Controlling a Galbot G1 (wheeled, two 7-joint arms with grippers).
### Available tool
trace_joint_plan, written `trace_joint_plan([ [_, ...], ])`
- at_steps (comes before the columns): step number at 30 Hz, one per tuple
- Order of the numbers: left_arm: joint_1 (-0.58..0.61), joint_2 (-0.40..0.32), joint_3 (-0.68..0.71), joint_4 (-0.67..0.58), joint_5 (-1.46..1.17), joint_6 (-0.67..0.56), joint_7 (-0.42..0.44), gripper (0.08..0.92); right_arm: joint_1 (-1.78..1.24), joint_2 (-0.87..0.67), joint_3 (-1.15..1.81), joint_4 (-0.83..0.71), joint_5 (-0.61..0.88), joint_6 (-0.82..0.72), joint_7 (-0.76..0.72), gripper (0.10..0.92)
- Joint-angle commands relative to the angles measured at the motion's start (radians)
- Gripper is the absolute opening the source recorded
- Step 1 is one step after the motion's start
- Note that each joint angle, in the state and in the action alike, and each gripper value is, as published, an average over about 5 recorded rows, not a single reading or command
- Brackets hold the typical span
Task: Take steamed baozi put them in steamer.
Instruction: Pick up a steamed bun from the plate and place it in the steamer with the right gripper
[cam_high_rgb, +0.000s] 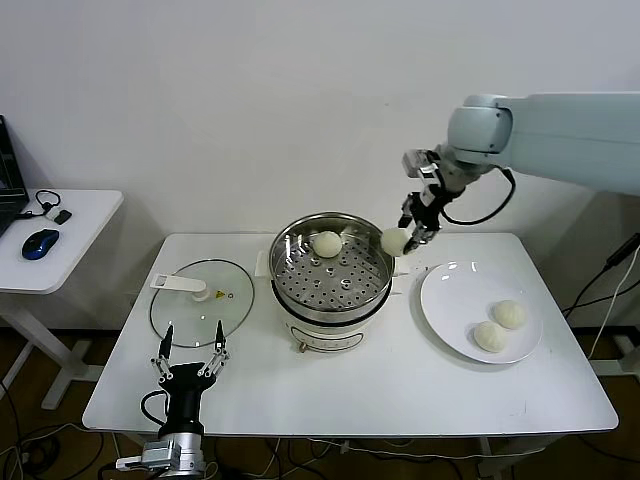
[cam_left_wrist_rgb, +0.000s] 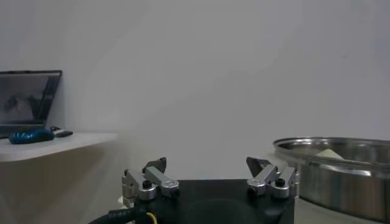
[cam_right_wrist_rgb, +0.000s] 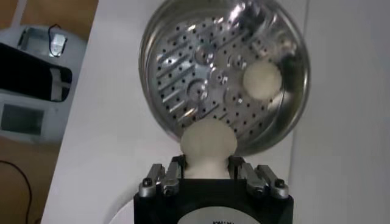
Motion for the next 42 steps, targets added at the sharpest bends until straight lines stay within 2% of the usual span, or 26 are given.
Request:
trace_joint_plan([
  [1, 0.007, -0.023, 0.006, -0.014, 0.0, -0.003, 0.001, 0.823, -0.055, 0.224, 0.091, -0.079, 0.107, -0.044, 0.04, 0.492],
  [6, 0.017, -0.024, 0.01, -0.025, 0.002, -0.006, 0.002, 0.823, -0.17, 0.301, 0.135, -0.15, 0.084, -0.056, 0.064, 0.492],
  [25, 0.02, -0.026, 0.0, -0.019, 0.001, -0.019, 0.001, 0.823, -0.435, 0.401, 0.215, -0.369, -0.04, -0.064, 0.094, 0.498],
  [38, 0.009, -0.024, -0.003, -0.011, -0.004, -0.02, 0.0, 0.823, -0.446, 0.412, 0.226, -0.425, -0.048, -0.059, 0.078, 0.495],
  [42, 0.006, -0.022, -0.003, -0.012, -0.023, -0.015, 0.004, 0.823, -0.438, 0.406, 0.221, -0.422, -0.055, -0.055, 0.072, 0.547],
])
